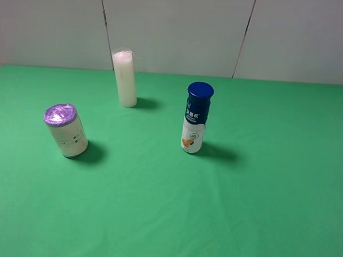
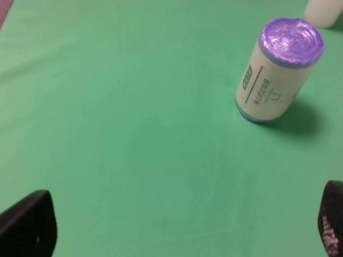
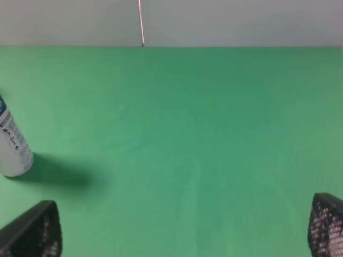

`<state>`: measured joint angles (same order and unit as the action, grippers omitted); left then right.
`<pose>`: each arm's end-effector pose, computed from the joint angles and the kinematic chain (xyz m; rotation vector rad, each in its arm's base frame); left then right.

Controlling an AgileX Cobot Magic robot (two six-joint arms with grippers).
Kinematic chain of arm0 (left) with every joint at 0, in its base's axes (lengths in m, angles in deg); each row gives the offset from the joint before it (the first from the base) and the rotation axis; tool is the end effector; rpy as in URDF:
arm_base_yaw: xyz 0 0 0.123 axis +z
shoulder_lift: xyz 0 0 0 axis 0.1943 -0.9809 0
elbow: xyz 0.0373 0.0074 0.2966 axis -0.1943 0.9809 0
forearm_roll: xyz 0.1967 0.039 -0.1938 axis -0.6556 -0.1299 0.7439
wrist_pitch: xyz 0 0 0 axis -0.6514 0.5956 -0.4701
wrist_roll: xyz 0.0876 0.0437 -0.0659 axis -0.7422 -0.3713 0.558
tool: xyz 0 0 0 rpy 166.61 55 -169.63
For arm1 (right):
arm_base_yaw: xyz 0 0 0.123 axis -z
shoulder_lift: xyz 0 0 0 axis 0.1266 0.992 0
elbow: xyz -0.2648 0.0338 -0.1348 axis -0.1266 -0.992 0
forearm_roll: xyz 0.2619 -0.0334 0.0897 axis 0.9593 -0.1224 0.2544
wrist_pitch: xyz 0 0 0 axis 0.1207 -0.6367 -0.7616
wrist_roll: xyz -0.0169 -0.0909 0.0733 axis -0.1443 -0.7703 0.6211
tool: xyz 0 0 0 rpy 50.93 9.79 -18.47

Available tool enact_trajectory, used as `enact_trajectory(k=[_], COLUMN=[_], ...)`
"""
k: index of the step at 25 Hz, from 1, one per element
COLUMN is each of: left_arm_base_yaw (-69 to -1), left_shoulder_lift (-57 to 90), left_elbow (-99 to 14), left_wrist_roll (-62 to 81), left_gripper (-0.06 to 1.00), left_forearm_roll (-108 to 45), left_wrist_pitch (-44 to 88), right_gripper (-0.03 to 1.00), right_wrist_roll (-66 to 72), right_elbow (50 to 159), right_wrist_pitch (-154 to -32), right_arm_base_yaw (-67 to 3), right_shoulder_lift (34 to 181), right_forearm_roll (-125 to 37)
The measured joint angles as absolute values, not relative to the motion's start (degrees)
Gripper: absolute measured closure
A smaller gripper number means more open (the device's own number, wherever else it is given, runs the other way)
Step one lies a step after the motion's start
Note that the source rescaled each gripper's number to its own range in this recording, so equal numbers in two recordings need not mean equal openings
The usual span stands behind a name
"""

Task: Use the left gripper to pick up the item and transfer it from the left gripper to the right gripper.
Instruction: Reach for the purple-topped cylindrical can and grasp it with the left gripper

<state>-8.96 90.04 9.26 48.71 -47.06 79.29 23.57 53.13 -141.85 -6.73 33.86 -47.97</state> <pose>0.0304 0.0054 0.2716 -0.1319 2.0607 0.0199 0.0302 0.0067 0.2830 -0.0376 1.9944 0.0471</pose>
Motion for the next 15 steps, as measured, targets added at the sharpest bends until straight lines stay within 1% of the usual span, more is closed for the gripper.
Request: enact_trajectory(k=[15], left_arm_base_yaw=[-9.0], left_shoulder_lift=[90.0], left_elbow=[9.3], left_wrist_roll=[48.7], left_gripper=[0.00], left_forearm_roll=[-47.1], left_wrist_pitch=[79.3], right_gripper=[-0.03], right_wrist_roll=[23.6], right_elbow=[53.1], right_wrist_pitch=[-141.9], right_arm_base_yaw=[-6.7], right_shoulder_lift=[33.9], right_forearm_roll=[-48.0])
